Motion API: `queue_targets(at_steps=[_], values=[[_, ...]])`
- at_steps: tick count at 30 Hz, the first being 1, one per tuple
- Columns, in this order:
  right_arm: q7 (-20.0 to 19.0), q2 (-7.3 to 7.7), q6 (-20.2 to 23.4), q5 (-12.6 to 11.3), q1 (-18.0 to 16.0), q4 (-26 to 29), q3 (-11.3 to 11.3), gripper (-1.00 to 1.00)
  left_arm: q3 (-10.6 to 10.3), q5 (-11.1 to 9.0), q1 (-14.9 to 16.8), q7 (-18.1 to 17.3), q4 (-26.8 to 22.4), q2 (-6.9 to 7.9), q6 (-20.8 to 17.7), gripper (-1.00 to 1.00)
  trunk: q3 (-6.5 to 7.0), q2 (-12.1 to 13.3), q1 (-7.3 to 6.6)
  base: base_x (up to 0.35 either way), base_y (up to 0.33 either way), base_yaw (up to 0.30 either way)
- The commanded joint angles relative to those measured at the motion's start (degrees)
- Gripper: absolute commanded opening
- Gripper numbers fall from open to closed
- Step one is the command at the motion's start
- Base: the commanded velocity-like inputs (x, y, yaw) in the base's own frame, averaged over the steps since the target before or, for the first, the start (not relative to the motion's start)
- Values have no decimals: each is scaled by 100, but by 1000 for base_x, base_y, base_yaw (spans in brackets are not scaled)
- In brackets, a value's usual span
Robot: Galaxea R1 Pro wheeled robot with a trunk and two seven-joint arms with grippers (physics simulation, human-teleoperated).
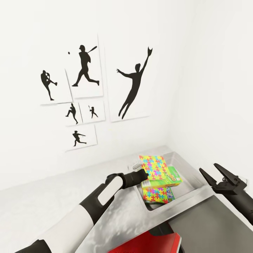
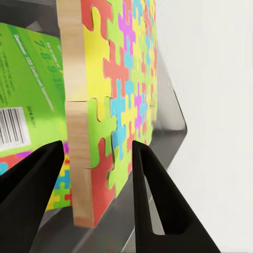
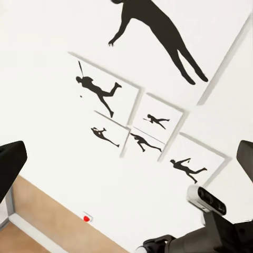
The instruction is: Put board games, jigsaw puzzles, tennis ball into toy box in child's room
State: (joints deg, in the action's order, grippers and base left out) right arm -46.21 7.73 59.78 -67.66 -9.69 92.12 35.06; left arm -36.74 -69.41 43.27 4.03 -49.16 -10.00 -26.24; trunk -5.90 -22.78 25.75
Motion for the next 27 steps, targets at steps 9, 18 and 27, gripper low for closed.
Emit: queue_targets(at_steps=[9, 18, 27], values=[[-37, -6, 22, 24, -7, -1, 18, 100, -200, -298, 6, 59, 0, 0, 135, -100, -97, -13, 3, 0, 0, 0], [-36, -8, 22, 29, -7, -1, 19, 100, -210, -335, 6, 68, 18, 0, 144, -100, -181, -13, 3, 0, 0, 0], [-36, -8, 22, 33, -7, -1, 19, 100, -211, -372, 6, 71, 28, 0, 137, -100, -265, -13, 3, 0, 0, 0]])
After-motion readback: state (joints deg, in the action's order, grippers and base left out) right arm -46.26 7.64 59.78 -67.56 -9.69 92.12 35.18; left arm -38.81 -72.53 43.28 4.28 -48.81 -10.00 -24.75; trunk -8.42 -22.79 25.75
